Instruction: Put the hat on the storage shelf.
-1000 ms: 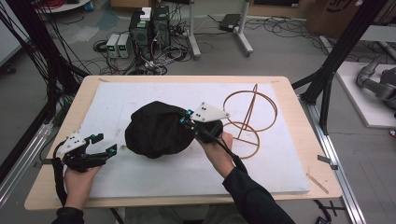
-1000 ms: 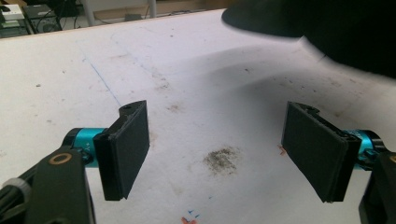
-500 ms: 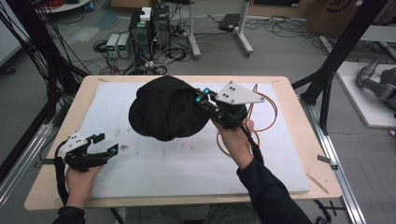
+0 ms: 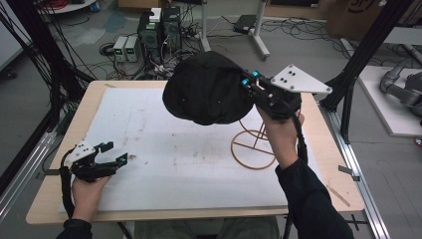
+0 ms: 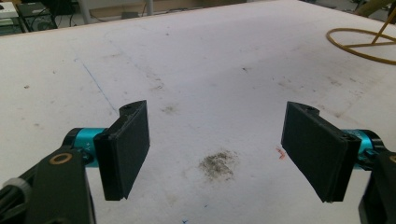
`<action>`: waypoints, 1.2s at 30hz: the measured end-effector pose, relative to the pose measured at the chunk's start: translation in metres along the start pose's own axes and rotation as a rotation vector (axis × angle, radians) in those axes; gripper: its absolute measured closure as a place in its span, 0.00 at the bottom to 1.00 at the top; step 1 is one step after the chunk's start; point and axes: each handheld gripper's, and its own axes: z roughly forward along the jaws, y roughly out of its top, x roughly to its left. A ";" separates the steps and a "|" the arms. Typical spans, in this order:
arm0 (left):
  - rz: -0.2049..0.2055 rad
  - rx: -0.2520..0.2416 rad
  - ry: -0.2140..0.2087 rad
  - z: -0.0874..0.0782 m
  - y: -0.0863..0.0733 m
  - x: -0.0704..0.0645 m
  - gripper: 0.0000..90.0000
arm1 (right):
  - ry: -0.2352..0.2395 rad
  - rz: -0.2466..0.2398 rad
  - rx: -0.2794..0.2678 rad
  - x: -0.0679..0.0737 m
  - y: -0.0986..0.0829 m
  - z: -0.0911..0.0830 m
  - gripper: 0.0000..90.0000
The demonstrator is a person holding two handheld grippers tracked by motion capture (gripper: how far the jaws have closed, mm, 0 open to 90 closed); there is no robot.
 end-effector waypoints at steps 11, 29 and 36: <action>-0.001 0.001 0.002 0.002 0.000 -0.001 0.26 | -0.113 0.009 0.011 -0.042 -0.005 -0.039 0.99; 0.007 0.016 -0.003 0.007 0.000 -0.003 0.26 | -0.207 0.067 0.084 -0.077 -0.055 -0.080 0.99; 0.008 0.022 -0.003 0.009 0.000 -0.004 0.26 | -0.221 0.096 0.106 -0.079 -0.079 -0.089 0.98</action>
